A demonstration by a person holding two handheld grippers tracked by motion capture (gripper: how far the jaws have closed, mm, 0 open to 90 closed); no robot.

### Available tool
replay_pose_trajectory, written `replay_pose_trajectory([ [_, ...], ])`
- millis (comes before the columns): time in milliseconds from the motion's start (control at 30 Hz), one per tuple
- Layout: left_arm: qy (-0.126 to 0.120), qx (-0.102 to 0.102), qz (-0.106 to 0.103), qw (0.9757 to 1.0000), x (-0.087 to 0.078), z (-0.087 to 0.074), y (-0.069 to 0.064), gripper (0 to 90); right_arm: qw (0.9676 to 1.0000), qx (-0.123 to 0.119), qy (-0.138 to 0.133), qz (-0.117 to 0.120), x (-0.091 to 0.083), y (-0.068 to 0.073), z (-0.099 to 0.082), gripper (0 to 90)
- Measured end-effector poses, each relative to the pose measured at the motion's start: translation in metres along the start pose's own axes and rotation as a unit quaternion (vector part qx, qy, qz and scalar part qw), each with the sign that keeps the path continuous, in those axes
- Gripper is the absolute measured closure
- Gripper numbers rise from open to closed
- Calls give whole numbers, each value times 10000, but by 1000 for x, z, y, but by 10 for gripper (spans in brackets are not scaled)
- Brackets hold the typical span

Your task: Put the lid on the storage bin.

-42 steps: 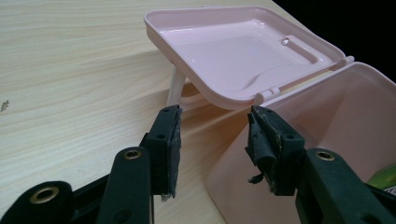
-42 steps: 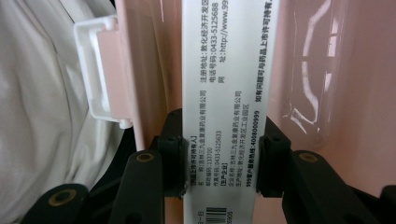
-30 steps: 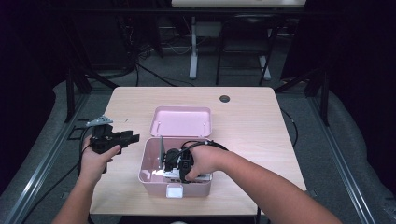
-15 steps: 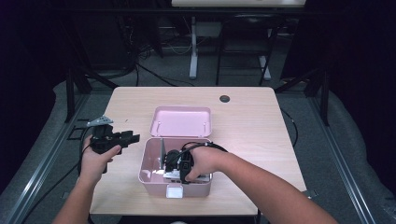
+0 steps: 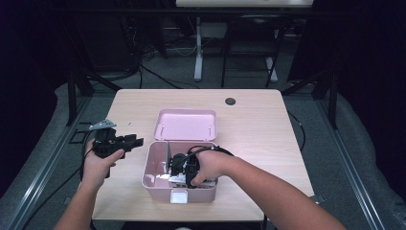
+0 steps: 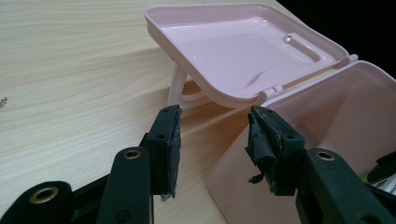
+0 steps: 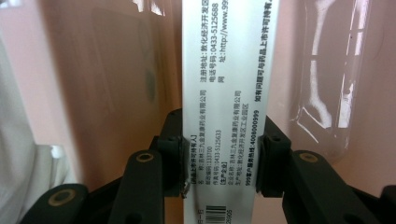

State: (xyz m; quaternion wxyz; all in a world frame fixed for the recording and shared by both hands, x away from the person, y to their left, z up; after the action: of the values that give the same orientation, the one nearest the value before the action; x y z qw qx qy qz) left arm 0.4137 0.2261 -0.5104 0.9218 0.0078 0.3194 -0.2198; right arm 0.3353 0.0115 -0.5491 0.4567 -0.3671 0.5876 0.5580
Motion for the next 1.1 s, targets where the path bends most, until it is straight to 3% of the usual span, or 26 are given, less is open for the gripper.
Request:
replay_pose_trajectory([
  [367,22,-13,10,10000,1,-1,0,540,10000,-8,45,64,4,-5,0,611],
  [1100,34,-8,-3,10000,1,-1,0,540,9998,45,-91,192,-4,0,-1,596],
])
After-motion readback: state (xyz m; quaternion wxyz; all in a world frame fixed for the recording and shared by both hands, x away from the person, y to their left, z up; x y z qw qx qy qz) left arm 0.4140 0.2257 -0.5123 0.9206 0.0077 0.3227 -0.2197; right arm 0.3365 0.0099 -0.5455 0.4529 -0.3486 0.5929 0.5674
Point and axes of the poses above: each handheld gripper's, and its own axes: x roughly forward along the jaws, z roughly out of its top, y roughly to its left, the point moved 7 cm from there along x, roughly forward along the jaws, and after that the axes turned 15 degrees about z, right-handed, at the moved point
